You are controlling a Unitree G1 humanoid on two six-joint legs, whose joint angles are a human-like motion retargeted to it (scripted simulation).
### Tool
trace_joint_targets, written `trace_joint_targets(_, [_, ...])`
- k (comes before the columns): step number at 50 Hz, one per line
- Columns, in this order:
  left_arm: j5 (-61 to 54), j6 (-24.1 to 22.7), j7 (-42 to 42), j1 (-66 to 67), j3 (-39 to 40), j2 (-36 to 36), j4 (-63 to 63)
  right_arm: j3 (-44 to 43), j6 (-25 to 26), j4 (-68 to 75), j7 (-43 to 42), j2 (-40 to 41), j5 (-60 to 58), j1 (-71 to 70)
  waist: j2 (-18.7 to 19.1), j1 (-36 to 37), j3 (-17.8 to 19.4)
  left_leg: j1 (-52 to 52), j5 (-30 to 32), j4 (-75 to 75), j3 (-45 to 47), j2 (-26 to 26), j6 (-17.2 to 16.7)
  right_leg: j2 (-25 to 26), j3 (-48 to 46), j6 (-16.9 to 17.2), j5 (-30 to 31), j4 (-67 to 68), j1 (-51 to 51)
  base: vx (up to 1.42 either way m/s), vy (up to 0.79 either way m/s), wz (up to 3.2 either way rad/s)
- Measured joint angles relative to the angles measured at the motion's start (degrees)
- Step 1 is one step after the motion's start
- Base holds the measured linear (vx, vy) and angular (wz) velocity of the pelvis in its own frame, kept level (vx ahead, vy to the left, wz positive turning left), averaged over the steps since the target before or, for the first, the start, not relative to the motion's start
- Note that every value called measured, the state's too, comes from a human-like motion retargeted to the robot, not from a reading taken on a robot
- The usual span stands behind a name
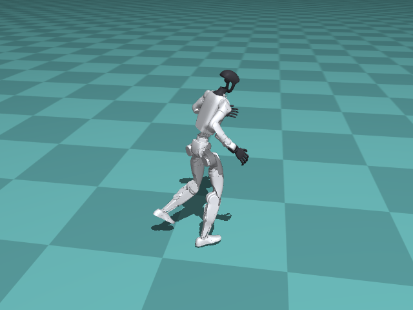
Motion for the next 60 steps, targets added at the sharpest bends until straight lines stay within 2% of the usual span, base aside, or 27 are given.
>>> trace_joint_targets(3, [-7.9,4.6,6.0,7.3,-14.5,-4.3,20.7,6.3,0.4,5.1,-5.6,-7.9,0.9,-14.3,1.7,4.5,2.4,-10.1,-10.6,19.4,9.2,7.0,7.7,-3.2,-4.9,-0.2,-7.3,13.8,-1.8,0.51,-0.14,1.66])
trace_joint_targets(5, [-4.9,6.7,8.1,14.2,-18.6,-4.8,33.6,10.4,-0.5,4.2,-8.1,-12.8,1.2,-24.8,1.2,8.7,2.6,-17.6,-13.9,28.9,13.0,8.7,9.4,-4.7,-6.4,-0.4,-9.6,16.7,-0.9,0.58,-0.11,0.95])
trace_joint_targets(7, [-1.7,6.0,6.8,23.6,-15.6,-2.8,37.4,12.0,-2.2,-0.8,-9.4,-14.6,7.3,-35.6,-1.0,15.0,1.8,-25.3,-14.1,33.9,16.4,8.6,8.7,-5.6,-5.9,-0.8,-8.4,15.1,0.8,0.67,-0.02,0.34])
trace_joint_targets(10, [-2.7,4.9,3.7,39.4,-5.5,1.0,32.7,14.7,-4.5,-9.8,-9.0,-14.1,23.3,-51.3,-5.2,27.0,-1.1,-34.6,-12.1,33.7,22.3,10.8,7.6,-6.9,-2.3,-1.5,0.5,9.7,3.6,0.84,0.15,-0.15])
trace_joint_targets(12, [-4.5,4.5,1.1,45.3,-1.4,3.0,29.3,18.7,-5.8,-14.0,-8.9,-14.2,27.0,-61.7,-7.2,34.5,-3.0,-38.8,-10.3,26.4,25.0,10.8,8.6,-7.9,-0.4,-0.7,12.1,0.6,7.2,0.88,0.31,-0.14])
trace_joint_targets(15, [-3.4,4.1,-3.9,52.1,4.7,3.6,23.8,29.0,-6.2,-17.0,-11.2,-11.3,21.4,-79.8,-9.9,43.7,-3.9,-39.0,-7.3,8.4,29.5,10.8,8.3,-10.4,3.7,1.3,30.4,-10.3,11.4,0.95,0.41,-0.38])
trace_joint_targets(16, [-3.1,4.0,-5.3,52.9,5.9,3.4,21.9,33.0,-6.2,-17.7,-12.2,-9.2,18.9,-86.3,-10.2,45.2,-3.6,-37.1,-6.5,0.4,31.2,10.7,8.0,-11.0,4.4,2.4,32.9,-11.7,12.7,0.98,0.45,-0.23])
trace_joint_targets(17, [-3.2,3.9,-6.4,53.4,7.0,3.1,20.1,36.9,-6.1,-18.4,-13.2,-7.0,16.8,-92.5,-10.2,46.5,-3.3,-34.8,-5.8,-7.9,32.6,10.4,7.4,-11.1,5.1,3.2,34.4,-12.5,14.2,0.98,0.46,0.04])
trace_joint_targets(19, [-4.3,3.9,-7.5,52.4,7.8,2.4,16.6,43.2,-6.2,-20.0,-15.0,-2.3,13.4,-103.0,-8.2,47.1,-2.7,-28.6,-4.5,-24.7,33.6,9.8,4.7,-8.8,7.5,3.3,31.5,-10.1,17.5,1.01,0.46,0.36])
trace_joint_targets(22, [-4.9,3.9,-7.8,47.3,5.9,1.2,11.8,46.1,-7.3,-23.2,-15.0,3.8,8.7,-109.5,-2.8,44.9,-2.4,-19.4,-2.3,-38.2,30.0,9.3,0.2,-2.1,12.0,1.4,18.7,8.0,19.3,1.08,0.44,1.04])
trace_joint_targets(23, [-4.1,3.2,-7.3,44.5,4.5,0.6,10.5,44.7,-7.2,-24.2,-14.2,5.4,6.9,-108.6,-2.2,43.4,-2.4,-19.0,-3.9,-35.5,28.3,9.2,0.6,-1.2,12.2,1.0,14.1,20.1,16.5,1.07,0.39,1.61])
trace_joint_targets(25, [-2.2,1.2,-3.5,34.5,-0.4,-1.3,8.9,40.3,-6.9,-24.7,-12.2,7.4,4.0,-103.3,-2.8,38.5,-1.4,-18.0,-7.9,-33.7,24.2,4.6,3.7,-2.6,11.2,-1.3,4.4,44.0,8.6,0.94,0.35,2.13])
trace_joint_targets(28, [5.7,-1.9,8.2,9.5,-8.4,-2.3,6.8,33.4,-7.3,-20.6,-17.3,9.0,2.0,-83.7,-3.6,29.3,2.3,-19.1,-17.2,-21.3,18.3,0.3,9.0,-4.0,11.0,-5.3,-5.7,72.8,-4.0,0.95,0.18,2.43])
trace_joint_targets(30, [11.7,-2.9,13.1,-11.1,-13.7,-0.2,2.7,28.5,-7.9,-15.9,-21.4,8.8,2.7,-66.2,-2.5,22.8,4.5,-16.0,-20.4,-18.2,14.2,-0.6,8.5,-2.2,10.4,-7.4,-8.9,83.4,-11.3,1.06,0.06,2.31])
trace_joint_targets(32, [16.7,-3.3,16.2,-34.6,-19.2,2.7,-2.0,21.7,-9.7,-14.2,-19.8,6.5,8.3,-46.1,-0.7,15.4,5.2,-10.5,-20.4,-20.9,8.9,-0.8,6.8,-0.8,8.3,-8.3,-10.0,85.3,-18.0,1.17,0.02,2.51])
trace_joint_targets(35, [19.3,-4.7,20.5,-64.8,-24.0,5.1,-6.4,9.1,-10.8,-14.6,-13.2,-2.0,10.7,-14.8,3.8,0.4,4.1,-2.0,-15.3,-27.1,-1.6,1.5,3.4,-2.0,1.8,-8.1,-8.6,76.0,-24.5,1.33,-0.1,2.83])
trace_joint_targets(37, [19.6,-6.9,22.1,-78.7,-26.6,8.0,-7.3,2.5,-10.4,-13.3,-7.9,-9.6,9.4,1.2,6.6,-7.1,2.6,3.5,-6.0,-37.7,-5.4,5.9,0.1,-1.1,-1.2,-7.9,-6.9,61.1,-28.8,1.33,-0.31,1.65])
trace_joint_targets(40, [19.9,-10.6,25.8,-91.1,-31.6,13.4,-7.0,-9.7,-8.3,-12.8,2.3,-17.7,8.3,24.6,10.9,-18.2,1.1,9.3,12.4,-48.3,-9.3,12.7,-6.4,1.3,-5.5,-5.4,0.0,29.0,-27.7,1.4,-0.49,1.42])
trace_joint_targets(42, [17.3,-13.0,27.0,-92.6,-32.7,15.6,-7.1,-15.3,-6.4,-12.0,6.9,-18.1,6.1,33.9,10.2,-23.1,1.2,15.1,22.1,-53.6,-10.3,14.3,-9.7,1.6,-4.6,-1.9,4.9,5.3,-22.0,1.46,-0.64,1.41])
trace_joint_targets(43, [15.7,-13.8,26.8,-91.5,-32.2,16.2,-7.3,-16.1,-5.6,-11.2,8.1,-17.3,4.6,35.0,8.8,-24.6,1.6,18.8,24.7,-55.5,-9.6,14.5,-10.9,0.7,-3.6,0.2,5.9,-3.7,-18.9,1.47,-0.71,1.06])
trace_joint_targets(45, [14.0,-14.0,24.3,-85.3,-28.9,16.3,-7.7,-15.6,-4.8,-9.8,8.4,-15.0,1.8,35.4,5.2,-24.4,2.4,26.6,25.2,-56.3,-4.8,15.0,-10.5,-1.8,-3.5,3.1,5.9,-13.3,-13.3,1.45,-0.74,0.35])
trace_joint_targets(48, [13.3,-9.9,15.4,-62.8,-18.8,13.0,-8.1,-9.6,-4.5,-6.8,3.8,-9.8,-0.9,29.3,-0.1,-18.6,4.5,29.7,16.3,-36.0,-0.5,12.2,-2.5,-7.4,-7.1,3.9,8.4,-11.7,-3.7,1.39,-0.69,-0.52])
trace_joint_targets(50, [14.8,-6.4,10.2,-43.9,-13.2,9.2,-5.4,-3.7,-5.1,-3.8,-1.8,-6.8,-0.7,20.0,0.0,-13.9,5.5,19.7,5.4,-6.0,-2.0,10.5,2.0,-8.1,-6.8,3.0,8.6,-5.5,-1.5,1.26,-0.58,-0.71])
trace_joint_targets(52, [17.3,-3.1,9.6,-24.2,-9.3,5.5,1.9,2.1,-5.6,-0.9,-7.4,-5.5,-2.3,4.9,2.2,-8.6,5.6,7.0,-3.7,21.1,-1.3,12.1,4.3,-5.7,-4.1,1.1,0.4,6.1,-5.0,1.2,-0.5,-0.98])
trace_joint_targets(55, [23.0,0.9,6.2,3.6,-2.8,0.8,16.6,6.8,-5.2,-0.8,-8.0,-3.1,-5.4,-23.0,0.2,-0.3,3.9,-9.2,-11.0,48.7,5.1,16.7,6.8,-4.6,0.2,-1.6,-10.4,17.8,-7.8,1.26,-0.39,-1.25])
trace_joint_targets(58, [34.1,0.3,3.2,24.8,2.9,1.4,25.2,13.3,-5.4,-6.4,-9.4,-1.2,-4.6,-50.3,-6.9,12.3,-1.3,-25.6,-12.7,56.4,11.8,14.9,8.4,-5.4,4.8,-2.6,-10.6,14.8,-6.2,1.34,-0.11,-1.51])
trace_joint_targets(60, [39.0,-1.1,3.4,36.8,6.6,4.6,26.1,19.0,-5.5,-11.9,-13.1,-4.9,-4.9,-65.5,-12.1,22.3,-5.1,-35.3,-10.9,52.3,15.0,12.7,7.6,-6.8,7.8,-2.5,-5.3,7.9,-2.9,1.45,0.16,-1.54])
